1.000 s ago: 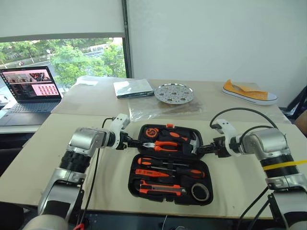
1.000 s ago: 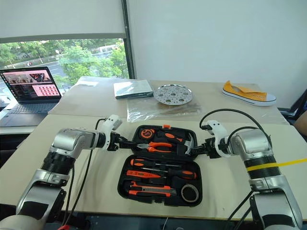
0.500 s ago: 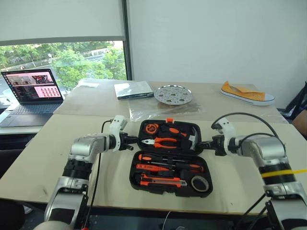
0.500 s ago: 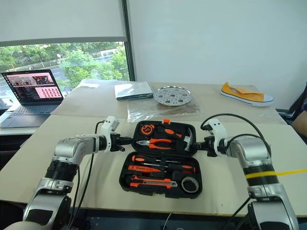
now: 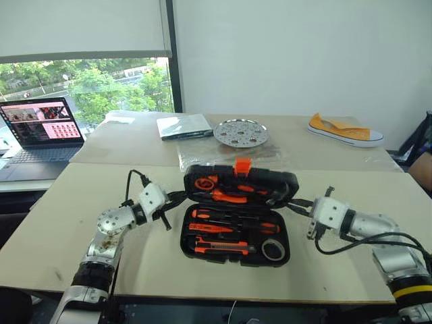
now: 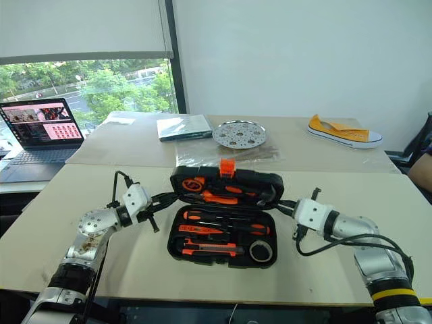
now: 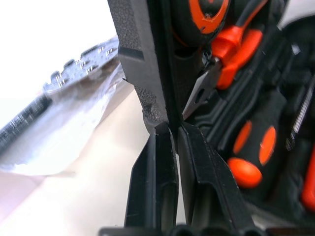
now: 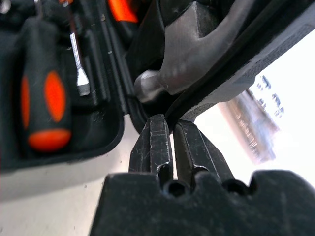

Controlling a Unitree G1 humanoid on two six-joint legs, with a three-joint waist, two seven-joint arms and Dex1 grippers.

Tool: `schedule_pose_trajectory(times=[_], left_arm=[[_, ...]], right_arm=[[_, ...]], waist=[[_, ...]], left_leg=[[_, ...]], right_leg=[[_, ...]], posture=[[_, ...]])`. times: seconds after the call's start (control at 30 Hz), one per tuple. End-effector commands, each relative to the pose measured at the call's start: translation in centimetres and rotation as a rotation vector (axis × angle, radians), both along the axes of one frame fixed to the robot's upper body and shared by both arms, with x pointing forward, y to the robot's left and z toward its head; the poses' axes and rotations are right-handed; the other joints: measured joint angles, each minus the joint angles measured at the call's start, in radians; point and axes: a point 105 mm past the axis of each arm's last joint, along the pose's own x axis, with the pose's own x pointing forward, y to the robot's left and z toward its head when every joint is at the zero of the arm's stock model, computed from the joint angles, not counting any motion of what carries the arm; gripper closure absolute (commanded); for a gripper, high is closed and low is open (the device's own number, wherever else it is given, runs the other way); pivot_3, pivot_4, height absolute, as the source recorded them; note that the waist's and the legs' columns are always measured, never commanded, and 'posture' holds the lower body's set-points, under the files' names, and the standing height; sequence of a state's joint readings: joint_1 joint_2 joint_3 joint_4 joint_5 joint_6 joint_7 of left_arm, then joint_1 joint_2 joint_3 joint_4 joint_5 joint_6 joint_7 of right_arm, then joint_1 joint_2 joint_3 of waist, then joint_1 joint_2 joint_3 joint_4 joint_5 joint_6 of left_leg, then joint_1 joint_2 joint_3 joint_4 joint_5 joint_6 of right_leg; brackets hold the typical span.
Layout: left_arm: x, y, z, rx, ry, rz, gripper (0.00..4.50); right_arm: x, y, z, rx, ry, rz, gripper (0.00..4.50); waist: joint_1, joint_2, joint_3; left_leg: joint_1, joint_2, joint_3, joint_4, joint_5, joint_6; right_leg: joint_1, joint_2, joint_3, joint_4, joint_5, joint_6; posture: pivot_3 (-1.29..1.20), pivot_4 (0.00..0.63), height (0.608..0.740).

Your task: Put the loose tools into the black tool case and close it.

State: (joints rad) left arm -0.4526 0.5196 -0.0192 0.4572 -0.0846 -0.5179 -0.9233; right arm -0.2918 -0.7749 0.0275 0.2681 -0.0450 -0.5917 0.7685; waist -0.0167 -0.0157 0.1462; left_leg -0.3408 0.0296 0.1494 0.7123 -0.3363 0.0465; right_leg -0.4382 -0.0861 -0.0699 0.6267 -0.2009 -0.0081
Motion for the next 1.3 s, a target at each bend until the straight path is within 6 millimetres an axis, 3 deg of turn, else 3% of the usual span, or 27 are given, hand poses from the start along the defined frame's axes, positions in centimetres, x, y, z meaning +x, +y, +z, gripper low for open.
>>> schedule_pose_trajectory(times=[0.03,0.07,0.1,0.13,0.23,0.37,0.4,0.47,0.5,0.63,0.73,0.83,0.9,1.03,1.3], left_arm=[[-1.6,1.1,-2.4,0.142,-0.027,-0.046,4.50],[-2.1,1.1,-3.1,0.167,-0.014,-0.071,3.75],[-2.6,1.1,-3.6,0.192,-0.019,-0.102,3.57],[-2.9,1.1,-3.8,0.206,-0.022,-0.114,3.02],[-3.2,2.0,-4.0,0.228,-0.022,-0.112,2.10],[-2.3,4.3,-3.7,0.162,0.054,0.002,0.74],[-1.9,4.7,-3.5,0.129,0.084,0.034,0.37],[-1.3,5.1,-3.4,0.087,0.141,0.067,0.37],[-0.8,5.3,-3.3,0.071,0.168,0.089,0.34],[2.1,5.0,-1.9,-0.022,0.253,0.169,1.43],[3.6,2.8,-0.5,-0.058,0.276,0.134,2.63],[4.5,0.5,0.1,-0.052,0.284,0.093,3.75],[4.7,-0.8,-0.1,-0.035,0.316,0.053,4.43],[4.2,-2.5,-1.6,0.050,0.410,-0.029,4.43],[2.2,-1.1,-2.4,0.010,0.486,-0.068,4.43]], right_arm=[[-1.6,-1.0,-2.8,-0.109,0.039,0.038,3.68],[-1.9,-1.1,-3.3,-0.117,0.063,0.046,3.34],[-2.2,-1.2,-3.6,-0.135,0.058,0.063,3.04],[-2.3,-1.3,-3.6,-0.146,0.051,0.073,2.58],[-2.8,-1.8,-3.7,-0.174,0.040,0.080,1.61],[-3.5,-3.3,-3.6,-0.144,0.074,0.039,0.34],[-3.9,-3.6,-3.6,-0.115,0.117,0.024,0.32],[-4.8,-4.0,-3.7,-0.045,0.204,-0.005,0.32],[-5.5,-4.2,-3.8,-0.005,0.252,-0.012,0.81],[-9.5,-2.7,-4.6,0.088,0.490,0.026,2.09],[-12.0,-0.3,-5.7,0.098,0.625,0.065,3.18],[-13.0,1.7,-7.0,0.093,0.702,0.065,4.23],[-12.7,2.6,-7.5,0.089,0.695,0.049,4.50],[-9.9,3.4,-7.9,0.083,0.645,-0.030,4.50],[-5.4,2.7,-6.4,0.084,0.524,-0.101,4.50]], waist=[[0.000,0.000,0.000],[0.000,0.000,0.000],[-0.001,0.000,0.000],[-0.001,0.000,0.000],[0.002,0.001,0.001],[0.007,0.000,0.001],[0.009,0.000,0.001],[0.013,0.000,0.001],[0.015,0.000,0.001],[0.030,0.000,0.001],[0.030,-0.002,0.001],[0.027,-0.004,0.002],[0.021,-0.006,0.001],[0.001,-0.020,0.000],[0.001,-0.023,0.001]], left_leg=[[0.001,0.000,0.000,-0.001,0.000,0.000],[0.004,0.001,0.000,-0.001,0.000,0.000],[0.005,0.001,0.001,-0.002,0.000,0.000],[0.004,0.002,0.002,-0.003,0.000,0.000],[0.004,0.002,0.005,-0.003,0.000,0.001],[0.004,0.003,0.005,-0.002,0.000,0.001],[0.004,0.003,0.005,-0.002,0.000,0.001],[0.004,0.003,0.004,-0.002,-0.001,0.001],[0.004,0.003,0.004,-0.002,-0.001,0.002],[0.003,0.003,0.002,-0.002,-0.001,0.003],[0.002,0.003,0.001,-0.001,-0.002,0.004],[-0.001,0.003,0.001,0.001,-0.003,0.005],[-0.001,0.002,0.001,0.002,-0.003,0.006],[0.000,0.004,0.001,0.002,-0.002,0.003],[0.002,0.006,0.000,0.001,0.000,0.001]], right_leg=[[0.001,0.000,0.001,0.000,0.000,0.000],[0.003,0.000,0.002,0.000,-0.001,-0.001],[0.003,0.000,0.002,0.000,-0.001,-0.001],[0.001,0.000,0.003,0.000,-0.001,-0.002],[-0.001,-0.001,0.004,0.002,-0.001,-0.002],[0.000,-0.001,0.003,0.002,-0.001,-0.002],[0.000,-0.002,0.003,0.002,-0.001,-0.002],[0.000,-0.002,0.002,0.002,-0.001,-0.002],[0.000,-0.002,0.002,0.002,-0.001,-0.002],[0.000,-0.001,0.001,0.002,-0.001,-0.002],[0.001,-0.001,0.001,0.001,-0.002,-0.002],[0.001,-0.001,0.002,0.000,-0.001,0.000],[0.000,0.000,0.002,-0.001,-0.001,0.000],[0.000,0.004,0.003,-0.001,-0.001,0.000],[0.000,0.006,0.006,0.000,0.001,-0.003]], posture=[[0.00,0.150,0.740],[0.00,0.150,0.740],[0.00,0.150,0.740],[0.00,0.150,0.740],[0.00,0.150,0.740],[0.00,0.150,0.740],[0.00,0.150,0.740],[0.00,0.150,0.740],[0.00,0.150,0.740],[0.00,0.150,0.740],[0.00,0.150,0.740],[0.00,0.150,0.740],[0.00,0.150,0.740],[0.00,0.150,0.740],[0.00,0.150,0.740]])
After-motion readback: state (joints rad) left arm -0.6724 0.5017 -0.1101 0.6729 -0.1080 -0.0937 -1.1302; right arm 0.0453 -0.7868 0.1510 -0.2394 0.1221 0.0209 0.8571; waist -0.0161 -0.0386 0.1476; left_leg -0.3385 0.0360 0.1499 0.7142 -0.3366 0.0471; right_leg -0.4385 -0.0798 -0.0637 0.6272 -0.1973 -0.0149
